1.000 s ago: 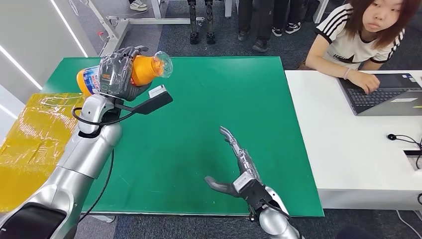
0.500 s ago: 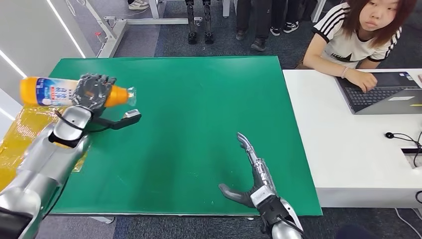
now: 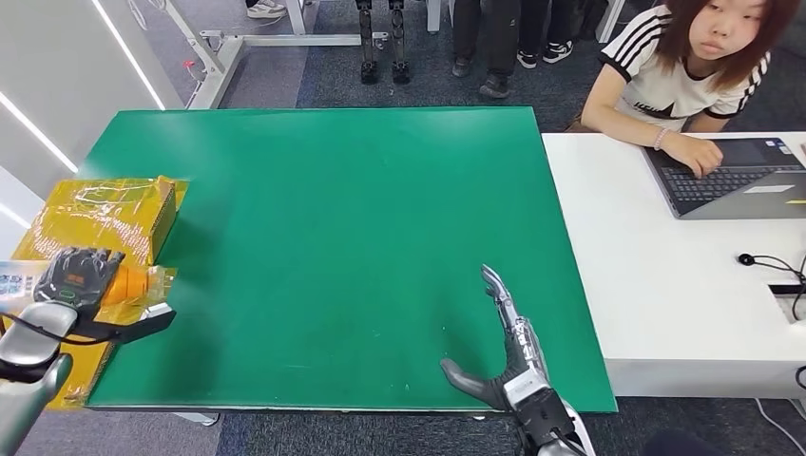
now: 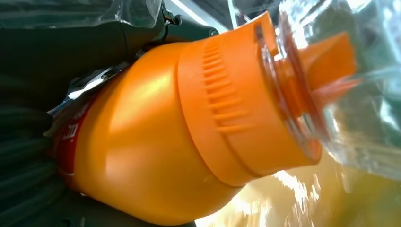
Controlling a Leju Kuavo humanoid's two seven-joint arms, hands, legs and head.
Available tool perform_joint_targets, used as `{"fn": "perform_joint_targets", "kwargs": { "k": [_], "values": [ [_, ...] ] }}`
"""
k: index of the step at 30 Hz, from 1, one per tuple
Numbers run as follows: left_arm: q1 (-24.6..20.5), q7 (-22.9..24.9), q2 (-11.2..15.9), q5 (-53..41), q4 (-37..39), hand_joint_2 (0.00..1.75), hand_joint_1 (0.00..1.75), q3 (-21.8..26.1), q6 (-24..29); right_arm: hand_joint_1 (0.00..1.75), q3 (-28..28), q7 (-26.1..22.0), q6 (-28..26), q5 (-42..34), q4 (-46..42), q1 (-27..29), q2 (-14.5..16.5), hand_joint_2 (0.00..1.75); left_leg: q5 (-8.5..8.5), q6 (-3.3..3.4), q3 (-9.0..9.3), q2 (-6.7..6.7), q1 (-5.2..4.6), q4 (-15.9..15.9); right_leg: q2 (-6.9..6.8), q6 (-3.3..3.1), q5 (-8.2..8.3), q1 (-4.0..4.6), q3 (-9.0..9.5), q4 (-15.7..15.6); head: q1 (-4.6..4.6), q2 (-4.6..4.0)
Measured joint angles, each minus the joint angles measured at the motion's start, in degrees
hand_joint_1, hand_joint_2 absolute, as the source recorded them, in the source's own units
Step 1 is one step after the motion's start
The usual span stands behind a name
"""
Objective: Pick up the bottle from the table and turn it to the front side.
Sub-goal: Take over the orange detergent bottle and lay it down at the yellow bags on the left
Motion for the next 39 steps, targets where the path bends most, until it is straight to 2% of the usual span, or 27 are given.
{"fn": "perform_joint_targets", "kwargs": {
  "k": [5, 9, 12, 21, 24, 32, 39],
  "values": [
    [5.2, -3.8, 0.4, 3.9, -1.5, 1.75, 1.75, 4.5, -0.6, 0.0, -0.8, 0.2, 1.3, 0.5, -0.8, 0.2, 0.7, 1.75, 0.0, 0.0, 0.0, -0.01, 0.01, 0.0, -0.01, 0.0, 0.0, 0.0, 0.01, 0.0, 0.0, 0.0],
    [7.4, -7.5, 0.2, 7.4, -2.8, 1.75, 1.75, 5.8, -0.6, 0.0, -1.0, 0.5, 2.0, 1.1, -1.4, 0.1, 1.1, 1.75, 0.01, 0.0, 0.01, -0.04, 0.01, 0.0, -0.05, -0.01, 0.01, 0.0, 0.02, 0.0, -0.01, 0.0],
    [7.5, -9.9, -1.0, 10.2, -3.2, 1.75, 1.75, 5.6, -0.6, 0.0, -1.1, 1.0, 2.3, 1.5, -2.0, -0.2, 1.2, 1.75, 0.01, -0.01, 0.01, -0.11, 0.01, 0.0, -0.14, 0.0, 0.01, 0.0, 0.03, 0.0, 0.01, 0.0],
    [6.2, -10.9, -3.4, 11.9, -3.1, 1.75, 1.75, 4.9, -0.3, 0.0, -1.1, 1.2, 2.3, 1.6, -2.6, -0.5, 1.2, 1.75, 0.01, -0.01, 0.01, -0.1, 0.01, 0.0, -0.14, -0.03, 0.04, 0.0, 0.03, 0.0, 0.0, 0.0],
    [5.2, -12.0, -4.5, 12.6, -2.4, 1.75, 1.75, 4.4, 1.2, 0.0, -1.1, 1.2, 2.2, 1.6, -2.6, -0.7, 1.2, 1.75, 0.01, -0.01, 0.01, -0.14, 0.01, 0.0, -0.17, -0.03, 0.03, 0.0, 0.03, 0.0, 0.0, 0.0],
    [-0.1, -14.0, -8.9, 13.4, 4.0, 1.75, 1.73, 1.2, 9.4, 0.0, -0.9, 2.6, 0.6, 1.9, -3.3, -1.2, 0.9, 1.75, 0.03, -0.02, 0.02, -0.15, 0.0, 0.0, -0.18, -0.02, 0.06, 0.0, 0.05, 0.0, 0.01, 0.0],
    [-6.7, -11.6, -12.2, 11.5, 15.9, 1.75, 1.75, -0.5, 9.2, 0.0, -0.5, 3.1, -1.1, 3.7, -5.1, 0.4, 0.8, 1.75, 0.02, -0.02, 0.02, -0.13, 0.01, 0.0, -0.16, -0.03, 0.06, 0.0, 0.04, 0.0, 0.0, 0.0]
  ]
}}
